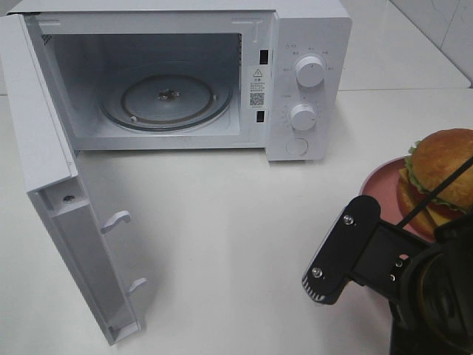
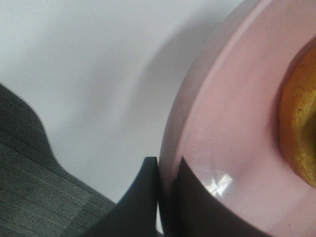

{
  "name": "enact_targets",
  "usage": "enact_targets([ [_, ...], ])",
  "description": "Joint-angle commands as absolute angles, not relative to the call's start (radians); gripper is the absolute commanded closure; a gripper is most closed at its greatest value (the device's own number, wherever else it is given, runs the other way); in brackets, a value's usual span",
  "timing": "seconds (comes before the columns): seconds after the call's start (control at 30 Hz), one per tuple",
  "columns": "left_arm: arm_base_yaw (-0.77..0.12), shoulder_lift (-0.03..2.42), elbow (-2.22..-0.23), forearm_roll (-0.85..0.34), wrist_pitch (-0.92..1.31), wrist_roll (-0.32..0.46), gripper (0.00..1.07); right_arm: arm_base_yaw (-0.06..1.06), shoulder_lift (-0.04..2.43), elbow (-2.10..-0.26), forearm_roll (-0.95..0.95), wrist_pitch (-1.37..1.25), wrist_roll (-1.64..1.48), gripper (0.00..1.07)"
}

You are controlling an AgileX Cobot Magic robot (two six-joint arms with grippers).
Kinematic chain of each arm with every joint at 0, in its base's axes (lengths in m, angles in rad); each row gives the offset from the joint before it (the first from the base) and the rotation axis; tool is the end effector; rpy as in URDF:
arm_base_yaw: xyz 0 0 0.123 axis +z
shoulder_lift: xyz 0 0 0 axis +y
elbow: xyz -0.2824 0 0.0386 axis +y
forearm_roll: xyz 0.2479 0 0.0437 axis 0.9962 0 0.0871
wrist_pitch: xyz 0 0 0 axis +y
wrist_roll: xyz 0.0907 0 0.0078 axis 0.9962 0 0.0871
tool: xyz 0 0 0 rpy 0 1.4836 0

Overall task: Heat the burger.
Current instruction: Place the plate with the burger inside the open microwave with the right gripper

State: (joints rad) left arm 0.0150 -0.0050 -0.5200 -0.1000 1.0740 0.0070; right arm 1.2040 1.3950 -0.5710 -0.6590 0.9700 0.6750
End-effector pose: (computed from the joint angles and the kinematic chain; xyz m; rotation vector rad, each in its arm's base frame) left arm -0.0086 -0.0081 0.2819 -0.0012 2.0302 -0.1055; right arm 0.1101 0.1582 0.1770 -1.2535 2.4440 -0.5741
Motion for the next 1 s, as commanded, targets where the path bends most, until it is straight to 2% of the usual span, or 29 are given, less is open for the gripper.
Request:
enact_targets([
  [0.03, 0.019, -0.01, -0.517, -0.101, 1.068, 0.0, 0.06, 1.223, 1.385, -0.572, -0.72, 1.008, 0.64, 1.07],
  [1.0, 0.019, -0.01, -0.517, -0.101, 1.068, 0.0, 0.06, 1.224, 1.385, -0.572, -0.877, 0.813, 0.38, 1.07],
])
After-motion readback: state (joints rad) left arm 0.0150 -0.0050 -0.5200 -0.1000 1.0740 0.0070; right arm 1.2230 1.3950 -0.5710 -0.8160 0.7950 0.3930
